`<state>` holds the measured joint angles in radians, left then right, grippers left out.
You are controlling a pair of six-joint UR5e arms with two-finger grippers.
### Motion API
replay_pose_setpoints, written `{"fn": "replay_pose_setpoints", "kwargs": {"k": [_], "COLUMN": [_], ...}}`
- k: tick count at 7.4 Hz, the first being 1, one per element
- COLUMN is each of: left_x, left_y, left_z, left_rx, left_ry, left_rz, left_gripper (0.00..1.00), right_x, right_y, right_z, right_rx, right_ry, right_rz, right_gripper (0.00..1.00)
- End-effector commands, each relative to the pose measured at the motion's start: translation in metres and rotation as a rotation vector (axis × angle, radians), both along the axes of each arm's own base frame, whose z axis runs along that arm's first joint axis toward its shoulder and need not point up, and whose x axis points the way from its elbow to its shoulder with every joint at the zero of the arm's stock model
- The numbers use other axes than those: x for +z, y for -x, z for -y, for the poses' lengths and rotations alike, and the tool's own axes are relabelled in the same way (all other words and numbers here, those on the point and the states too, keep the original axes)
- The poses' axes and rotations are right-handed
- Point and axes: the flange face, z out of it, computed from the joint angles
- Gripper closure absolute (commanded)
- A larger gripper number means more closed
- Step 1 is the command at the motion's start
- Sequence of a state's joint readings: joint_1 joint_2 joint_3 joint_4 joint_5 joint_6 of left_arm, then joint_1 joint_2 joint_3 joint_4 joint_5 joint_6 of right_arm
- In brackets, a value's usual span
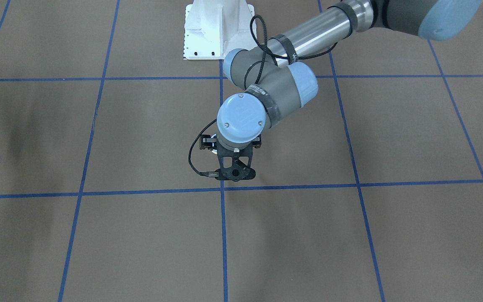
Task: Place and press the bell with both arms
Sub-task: 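Lower the bell onto the center crossing and open the left gripper, then withdraw the left gripper while moving the right gripper above the bell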
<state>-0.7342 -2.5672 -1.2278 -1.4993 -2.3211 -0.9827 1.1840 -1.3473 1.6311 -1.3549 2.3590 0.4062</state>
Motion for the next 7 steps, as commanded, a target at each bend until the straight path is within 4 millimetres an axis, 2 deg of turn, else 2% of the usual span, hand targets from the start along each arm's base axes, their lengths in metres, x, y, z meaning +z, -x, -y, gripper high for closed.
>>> {"fn": "replay_pose_setpoints", "kwargs": {"k": [1, 2, 3, 4, 5, 6, 7], "left_x": [0.086, 0.137, 0.169, 0.192, 0.206, 0.216, 0.222], "left_y": [0.105, 0.15, 0.183, 0.203, 0.208, 0.22, 0.224], "left_z": [-0.011, -0.021, -0.03, -0.028, -0.03, -0.027, -0.029], "left_rx": [-0.016, 0.005, 0.022, 0.016, 0.04, 0.028, 0.025], "left_ry": [-0.083, -0.125, -0.158, -0.158, -0.176, -0.167, -0.161], "left_rz": [-0.019, -0.012, -0.007, 0.007, 0.014, 0.021, 0.027], "left_gripper": [0.01, 0.01, 0.01, 0.01, 0.01, 0.01, 0.01], "right_x": [-0.1, -0.152, -0.197, -0.241, -0.274, -0.286, -0.302], "right_y": [0.097, 0.166, 0.229, 0.299, 0.34, 0.372, 0.404], "right_z": [-0.02, -0.041, -0.072, -0.114, -0.138, -0.159, -0.155], "right_rx": [0.145, 0.21, 0.262, 0.319, 0.387, 0.372, 0.395], "right_ry": [0.082, 0.13, 0.136, 0.162, 0.184, 0.165, 0.204], "right_rz": [0.022, 0.048, 0.071, 0.106, 0.131, 0.129, 0.092], "right_gripper": [0.0, 0.0, 0.0, 0.0, 0.0, 0.0, 0.08]}}
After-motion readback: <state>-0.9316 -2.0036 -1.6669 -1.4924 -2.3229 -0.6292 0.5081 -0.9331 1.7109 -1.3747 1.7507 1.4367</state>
